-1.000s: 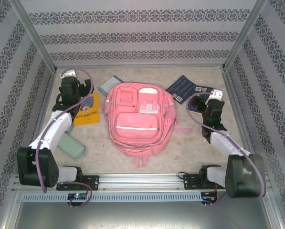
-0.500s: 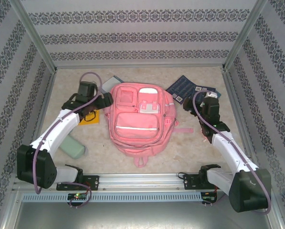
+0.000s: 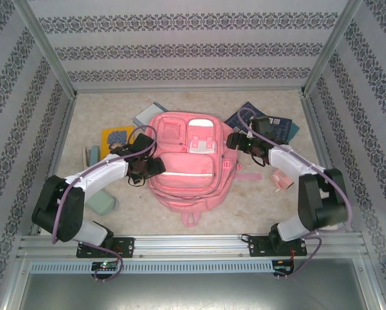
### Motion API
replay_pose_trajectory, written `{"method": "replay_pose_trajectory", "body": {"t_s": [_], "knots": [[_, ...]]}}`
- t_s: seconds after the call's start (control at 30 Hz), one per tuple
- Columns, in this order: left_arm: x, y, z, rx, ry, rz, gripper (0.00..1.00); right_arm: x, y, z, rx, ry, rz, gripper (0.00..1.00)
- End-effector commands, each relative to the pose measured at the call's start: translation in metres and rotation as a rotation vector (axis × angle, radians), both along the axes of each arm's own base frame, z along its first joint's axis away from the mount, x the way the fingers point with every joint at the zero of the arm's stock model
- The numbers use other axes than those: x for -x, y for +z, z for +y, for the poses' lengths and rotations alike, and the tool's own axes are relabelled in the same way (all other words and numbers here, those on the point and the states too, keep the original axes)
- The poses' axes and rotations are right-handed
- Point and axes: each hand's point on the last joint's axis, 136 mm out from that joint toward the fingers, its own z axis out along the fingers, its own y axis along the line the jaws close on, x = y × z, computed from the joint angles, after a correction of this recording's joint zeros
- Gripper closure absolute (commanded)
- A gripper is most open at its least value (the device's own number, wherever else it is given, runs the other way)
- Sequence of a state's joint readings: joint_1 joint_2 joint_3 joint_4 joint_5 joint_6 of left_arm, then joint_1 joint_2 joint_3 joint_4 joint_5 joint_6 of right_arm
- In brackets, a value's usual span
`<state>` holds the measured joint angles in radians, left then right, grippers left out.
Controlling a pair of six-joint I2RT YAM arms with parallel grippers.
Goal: Pack the student bag
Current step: Rotate the student bag at the top-center of the table.
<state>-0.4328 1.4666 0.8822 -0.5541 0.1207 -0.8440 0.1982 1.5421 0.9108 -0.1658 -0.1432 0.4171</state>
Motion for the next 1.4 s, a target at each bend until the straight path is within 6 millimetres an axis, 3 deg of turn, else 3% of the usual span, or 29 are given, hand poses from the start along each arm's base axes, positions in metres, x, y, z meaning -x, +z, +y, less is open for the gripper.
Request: {"method": "replay_pose_trajectory", "body": {"t_s": [0.0,0.17,0.33,0.47,0.57,0.7,1.03,1.2,1.37], "knots": [[0.008,-0.009,-0.003,-0.005,0.027,0.06,0.27,-0.011,-0.009,0.006,-0.036,0.028,0.067,0.19],[0.01,-0.018,0.002,-0.046,0.045,0.086,0.42,-0.024,-0.034,0.012,-0.101,0.043,0.159,0.32],[0.003,-0.015,0.008,-0.114,0.031,0.09,0.72,-0.025,-0.047,0.025,-0.148,0.069,0.202,0.75],[-0.006,-0.009,0.018,-0.216,0.002,0.105,0.89,-0.021,-0.043,0.031,-0.146,0.077,0.195,1.0],[-0.015,-0.004,0.029,-0.285,-0.013,0.092,1.0,-0.017,-0.035,0.031,-0.134,0.071,0.18,1.0],[-0.035,0.0,0.045,-0.336,-0.009,0.083,1.0,-0.006,-0.024,0.032,-0.139,0.055,0.159,1.0],[-0.096,0.009,0.078,-0.361,0.016,0.048,1.0,0.024,-0.016,0.052,-0.122,0.076,0.156,1.0],[-0.135,0.008,0.08,-0.364,-0.012,0.021,1.0,0.036,-0.014,0.067,-0.133,0.081,0.156,1.0],[-0.171,0.008,0.069,-0.329,-0.035,-0.011,1.0,0.043,-0.012,0.083,-0.143,0.068,0.136,1.0]]}}
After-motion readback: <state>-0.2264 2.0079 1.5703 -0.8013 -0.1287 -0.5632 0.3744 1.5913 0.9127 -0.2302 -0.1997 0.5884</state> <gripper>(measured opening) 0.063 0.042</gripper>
